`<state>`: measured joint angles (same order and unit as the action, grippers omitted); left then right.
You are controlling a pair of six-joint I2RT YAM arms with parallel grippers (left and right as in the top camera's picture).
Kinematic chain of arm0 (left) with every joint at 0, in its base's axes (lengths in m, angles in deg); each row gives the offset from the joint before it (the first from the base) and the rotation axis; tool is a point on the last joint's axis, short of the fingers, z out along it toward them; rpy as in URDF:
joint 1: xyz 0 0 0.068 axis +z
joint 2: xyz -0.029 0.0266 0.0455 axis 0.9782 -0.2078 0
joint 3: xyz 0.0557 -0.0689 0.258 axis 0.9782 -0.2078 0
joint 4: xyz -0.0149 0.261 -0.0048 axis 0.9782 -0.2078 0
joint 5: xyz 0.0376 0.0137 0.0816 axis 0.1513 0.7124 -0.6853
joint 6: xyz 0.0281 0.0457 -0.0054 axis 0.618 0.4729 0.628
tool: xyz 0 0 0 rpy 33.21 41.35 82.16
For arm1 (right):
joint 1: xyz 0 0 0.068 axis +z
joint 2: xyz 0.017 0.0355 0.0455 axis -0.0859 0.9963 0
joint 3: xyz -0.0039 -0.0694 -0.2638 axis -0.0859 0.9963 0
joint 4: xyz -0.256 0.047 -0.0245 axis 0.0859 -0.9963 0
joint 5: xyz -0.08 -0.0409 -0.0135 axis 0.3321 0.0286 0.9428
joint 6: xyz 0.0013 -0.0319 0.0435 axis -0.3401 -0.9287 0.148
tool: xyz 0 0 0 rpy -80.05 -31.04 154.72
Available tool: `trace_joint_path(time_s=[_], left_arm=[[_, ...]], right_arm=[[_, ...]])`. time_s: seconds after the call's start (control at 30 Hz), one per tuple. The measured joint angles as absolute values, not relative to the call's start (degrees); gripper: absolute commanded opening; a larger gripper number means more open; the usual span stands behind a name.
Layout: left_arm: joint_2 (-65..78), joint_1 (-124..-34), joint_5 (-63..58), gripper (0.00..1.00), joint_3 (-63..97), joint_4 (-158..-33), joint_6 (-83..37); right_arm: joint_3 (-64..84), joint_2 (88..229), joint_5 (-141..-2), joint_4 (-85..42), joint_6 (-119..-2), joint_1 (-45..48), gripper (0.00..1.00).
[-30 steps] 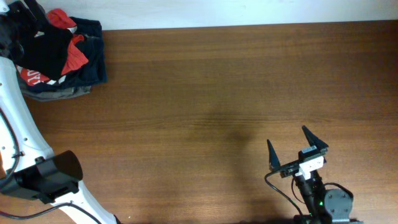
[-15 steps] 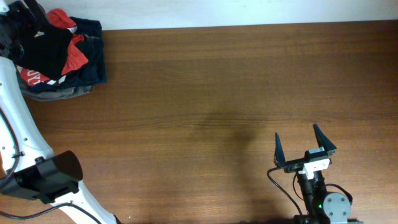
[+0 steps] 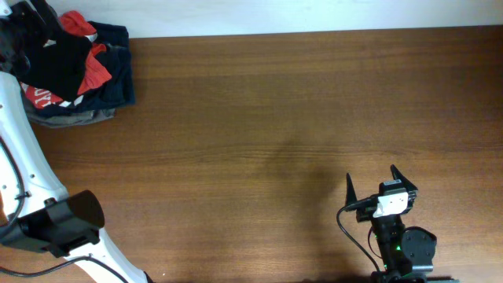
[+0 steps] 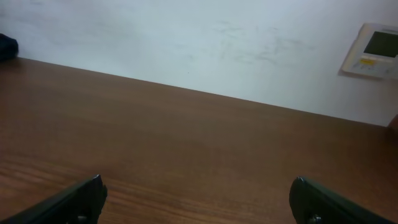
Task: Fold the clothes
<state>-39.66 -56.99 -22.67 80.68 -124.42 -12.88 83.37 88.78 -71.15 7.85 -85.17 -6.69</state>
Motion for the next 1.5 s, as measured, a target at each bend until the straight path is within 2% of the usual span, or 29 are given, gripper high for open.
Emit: trace_joint_path(time_s=[1.13,1.5], left_arm=[[-39.7,-57.0,-22.7,0.99,80.7,-124.4,-12.9],[-32.2,-58.7,-25.2,0.99,77.7,-138.0,-12.8]], right_arm=[[83.4,88.8,-71.1,7.8,-85.2,-6.7,0.99],[83.4,88.8,-71.1,7.8,-85.2,-6.7,0.99]])
